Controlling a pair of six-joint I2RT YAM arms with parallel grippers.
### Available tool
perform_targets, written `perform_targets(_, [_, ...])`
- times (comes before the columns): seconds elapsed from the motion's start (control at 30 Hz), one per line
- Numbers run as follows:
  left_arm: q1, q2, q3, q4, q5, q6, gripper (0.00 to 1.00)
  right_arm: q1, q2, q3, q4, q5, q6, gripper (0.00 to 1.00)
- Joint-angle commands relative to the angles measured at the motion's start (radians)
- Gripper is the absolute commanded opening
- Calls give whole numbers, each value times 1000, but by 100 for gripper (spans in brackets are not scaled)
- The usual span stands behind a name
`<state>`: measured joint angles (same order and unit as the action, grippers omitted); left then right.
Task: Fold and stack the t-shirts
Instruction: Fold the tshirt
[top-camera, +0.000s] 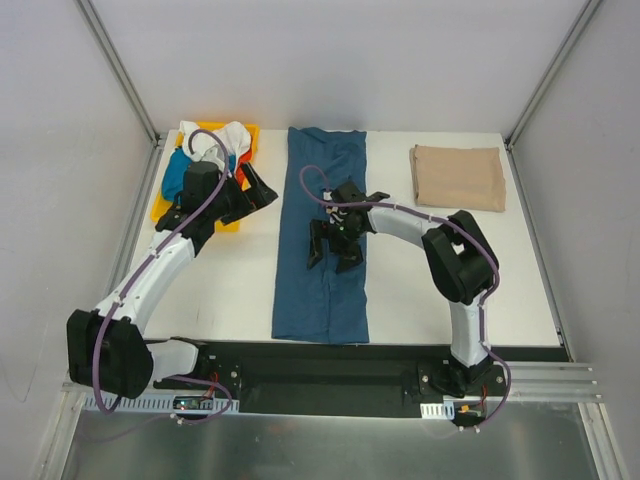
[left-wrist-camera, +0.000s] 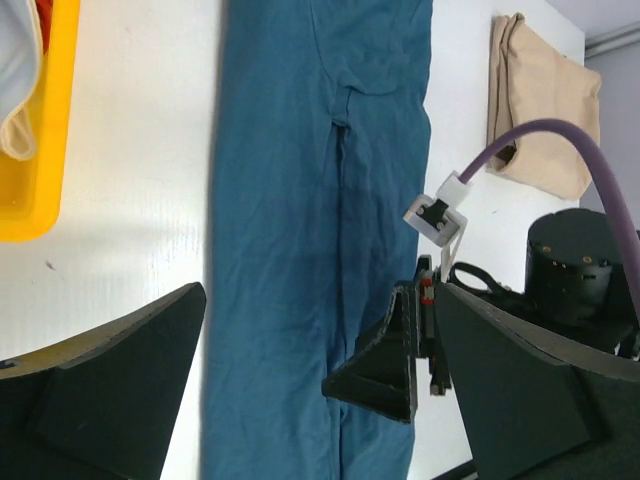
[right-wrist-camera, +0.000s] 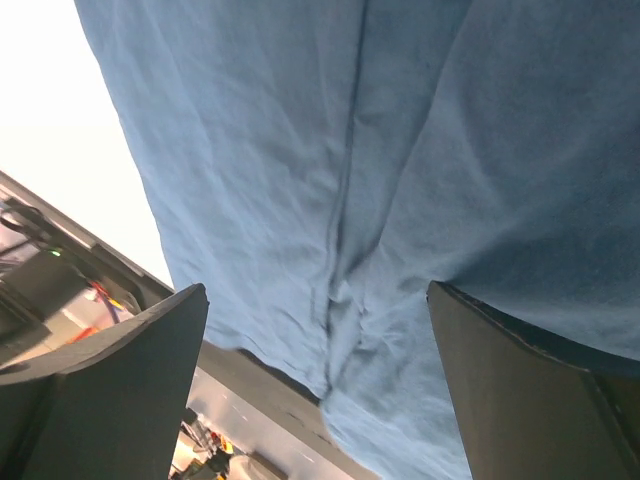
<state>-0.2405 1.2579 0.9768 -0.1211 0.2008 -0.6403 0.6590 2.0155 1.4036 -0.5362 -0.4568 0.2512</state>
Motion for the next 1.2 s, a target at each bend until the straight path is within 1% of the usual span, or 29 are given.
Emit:
perform_targets(0.0, [7, -49, -30, -95, -14, 27, 99, 7, 40, 46, 41, 38, 23, 97])
perform_targets(0.07, [7, -61, -53, -121, 31, 21, 99, 7, 17, 47, 21, 63, 2, 96])
perform_targets(0.1, [7, -67, -78, -130, 82, 7, 99, 7, 6, 48, 1, 63, -7, 96])
perform_targets(0.2, [6, -89, -142, -158, 176, -21, 99, 10, -46, 46, -47, 41, -62, 96])
perform_targets(0.23, [6, -97, -161, -166, 231, -27, 99, 10, -93, 31, -56, 46, -76, 96])
perform_targets(0.3, [0, -130, -216, -183, 282, -53, 99, 17, -153, 6, -74, 59, -115, 96])
perform_targets(0.4, [-45, -175, -297, -189, 333, -105, 99, 30, -257, -35, -125, 111, -162, 96])
perform_targets(0.43, [-92, -181, -315, -195, 342, -116, 99, 33, -283, -55, -133, 150, -168, 96])
perform_targets(0.47, [-118, -186, -334, -195, 351, -134, 99, 36, -343, -102, -140, 167, -170, 96])
perform_targets(0.53, [-170, -195, -380, -207, 364, -139, 99, 36, -408, -173, -136, 184, -159, 96])
perform_targets(0.57, [-204, -196, -391, -219, 367, -144, 99, 37, -435, -246, -133, 184, -153, 96])
perform_targets(0.6, [-215, -213, -421, -230, 365, -153, 99, 39, -502, -285, -125, 176, -145, 96])
perform_targets(0.63, [-226, -228, -444, -238, 364, -163, 99, 45, -535, -322, -116, 169, -145, 96])
perform_targets(0.67, [-244, -245, -469, -241, 362, -191, 99, 57, -564, -400, -110, 162, -141, 96])
perform_targets(0.7, [-250, -282, -522, -241, 364, -208, 99, 63, -628, -431, -108, 153, -138, 96])
perform_targets(0.77, [-260, -336, -594, -247, 374, -252, 97, 89, -687, -520, -107, 150, -130, 96])
perform_targets(0.83, [-263, -373, -627, -253, 385, -268, 94, 103, -760, -572, -94, 138, -112, 97])
perform_targets(0.9, [-263, -425, -656, -272, 356, -283, 91, 116, -808, -632, -65, 100, -99, 96])
perform_targets(0.97, [-263, -448, -673, -278, 332, -295, 87, 128, -824, -663, -29, 72, -81, 97])
perform_targets(1.03, [-263, -439, -673, -278, 296, -298, 81, 133, -821, -693, -8, 50, -73, 97])
perform_targets(1.1, [-263, -411, -662, -278, 270, -300, 78, 140, -804, -696, -8, 46, -69, 97])
perform_targets(1.13, [-263, -401, -656, -278, 232, -300, 75, 143, -785, -690, -25, 52, -70, 97])
perform_targets(1.17, [-263, -378, -638, -276, 218, -303, 70, 148, -782, -690, -25, 61, -69, 97])
